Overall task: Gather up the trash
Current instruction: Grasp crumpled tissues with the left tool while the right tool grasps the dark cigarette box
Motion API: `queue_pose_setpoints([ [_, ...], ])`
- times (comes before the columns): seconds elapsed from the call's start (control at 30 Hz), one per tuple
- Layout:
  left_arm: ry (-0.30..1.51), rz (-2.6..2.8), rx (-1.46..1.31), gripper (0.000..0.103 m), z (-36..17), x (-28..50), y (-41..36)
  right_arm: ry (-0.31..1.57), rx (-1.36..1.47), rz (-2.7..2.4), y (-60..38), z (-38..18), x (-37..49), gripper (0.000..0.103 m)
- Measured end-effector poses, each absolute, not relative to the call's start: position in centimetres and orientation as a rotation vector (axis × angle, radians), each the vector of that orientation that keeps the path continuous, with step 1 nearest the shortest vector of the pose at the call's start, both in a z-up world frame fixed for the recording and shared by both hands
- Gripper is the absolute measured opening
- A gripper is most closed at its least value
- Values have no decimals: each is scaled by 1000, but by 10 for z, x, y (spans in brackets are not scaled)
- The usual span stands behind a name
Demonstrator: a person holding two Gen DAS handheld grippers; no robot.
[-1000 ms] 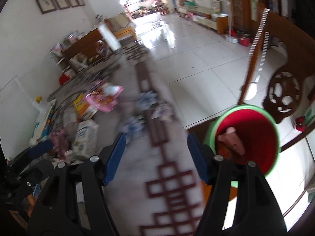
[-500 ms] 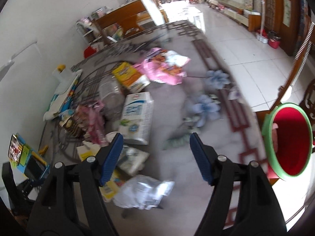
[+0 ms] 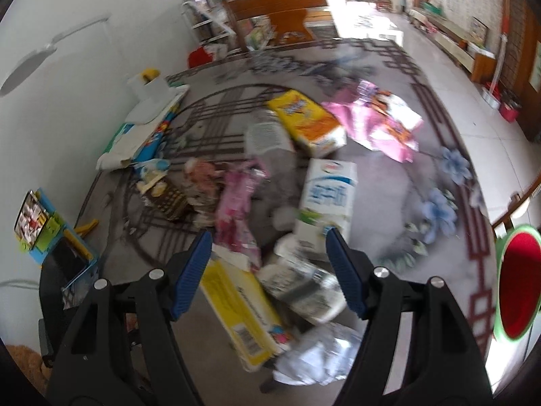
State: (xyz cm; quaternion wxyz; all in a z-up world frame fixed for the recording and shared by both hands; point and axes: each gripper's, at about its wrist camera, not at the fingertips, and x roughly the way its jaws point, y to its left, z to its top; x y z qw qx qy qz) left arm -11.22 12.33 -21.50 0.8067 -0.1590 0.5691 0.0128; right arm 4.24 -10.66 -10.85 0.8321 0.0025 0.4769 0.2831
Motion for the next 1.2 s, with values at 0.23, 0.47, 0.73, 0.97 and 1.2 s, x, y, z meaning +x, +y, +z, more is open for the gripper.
queue_pose_setpoints([
  [0.23, 1131, 66, -391, 41, -201, -105, 134, 964, -139, 773, -31, -91, 54, 68],
  [0.47, 1095, 86, -414, 41, -196, -108, 137, 1042, -359, 995, 75, -111, 75, 68],
  [0.73, 1076, 117, -460, 42, -198, -121, 140, 1199, -606, 1082, 139, -174, 79, 68],
  [0.97, 1065, 161, -499, 42, -197, -128, 154, 1270, -629, 1100, 149, -195, 86, 56],
  [1.2, 1053, 136, -486, 42, -191, -114, 154, 1208, -479, 1101, 119, -158, 87, 51],
])
